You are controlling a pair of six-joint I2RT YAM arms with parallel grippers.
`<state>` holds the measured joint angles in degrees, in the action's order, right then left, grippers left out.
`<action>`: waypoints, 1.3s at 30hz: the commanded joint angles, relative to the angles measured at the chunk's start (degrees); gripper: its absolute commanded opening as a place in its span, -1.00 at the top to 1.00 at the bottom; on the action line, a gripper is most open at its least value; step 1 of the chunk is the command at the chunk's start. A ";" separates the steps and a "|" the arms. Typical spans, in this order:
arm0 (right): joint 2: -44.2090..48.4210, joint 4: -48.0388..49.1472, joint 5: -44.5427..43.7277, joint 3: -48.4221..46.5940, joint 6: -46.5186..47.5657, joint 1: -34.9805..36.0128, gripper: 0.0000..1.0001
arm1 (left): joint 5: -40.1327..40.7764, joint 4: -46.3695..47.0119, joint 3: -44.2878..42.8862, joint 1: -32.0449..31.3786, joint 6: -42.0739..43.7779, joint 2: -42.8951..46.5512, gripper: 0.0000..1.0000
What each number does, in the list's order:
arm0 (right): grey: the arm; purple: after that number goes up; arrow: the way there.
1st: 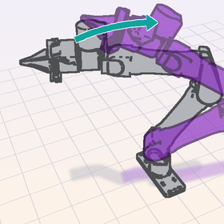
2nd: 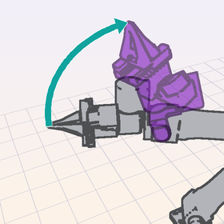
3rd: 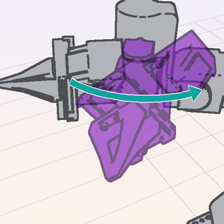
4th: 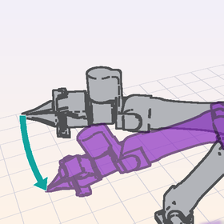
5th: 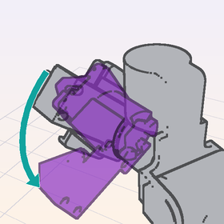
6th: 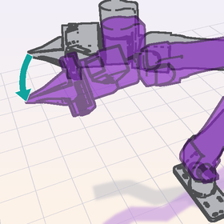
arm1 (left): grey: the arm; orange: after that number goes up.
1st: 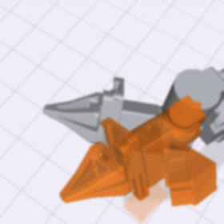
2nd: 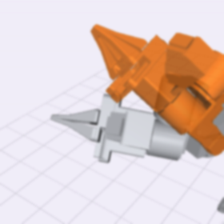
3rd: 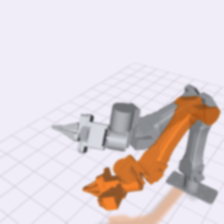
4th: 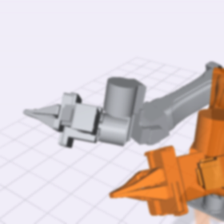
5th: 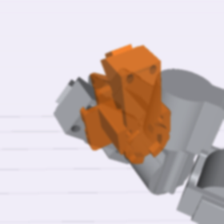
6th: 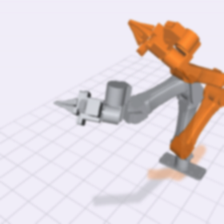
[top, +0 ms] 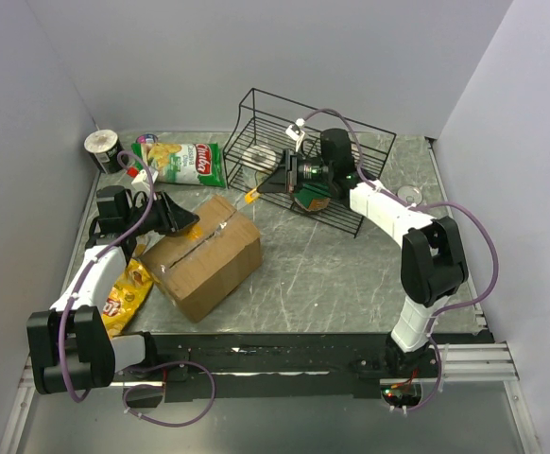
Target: Unpack the express box
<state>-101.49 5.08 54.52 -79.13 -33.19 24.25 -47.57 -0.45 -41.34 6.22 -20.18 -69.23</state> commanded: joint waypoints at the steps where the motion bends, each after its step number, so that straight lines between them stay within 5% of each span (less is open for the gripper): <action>1: 0.07 2.39 0.85 0.30 0.67 0.36 1.00 | 3.01 -3.59 -0.58 0.64 2.78 -1.34 0.98; 20: -5.74 1.08 4.27 -2.34 1.19 1.24 1.00 | 3.80 -5.27 -1.55 0.99 3.75 -1.52 0.98; 35: 2.00 -17.99 6.12 3.81 13.24 -6.13 1.00 | 4.24 -3.24 -1.20 1.25 3.05 -2.05 0.98; 39: 1.65 -32.62 9.27 0.12 23.48 -7.90 1.00 | 4.50 -3.25 -1.20 1.52 3.13 -1.96 0.98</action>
<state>-101.65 -6.81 60.03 -77.87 -22.85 20.27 -50.30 -1.50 -42.15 6.02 -19.27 -70.02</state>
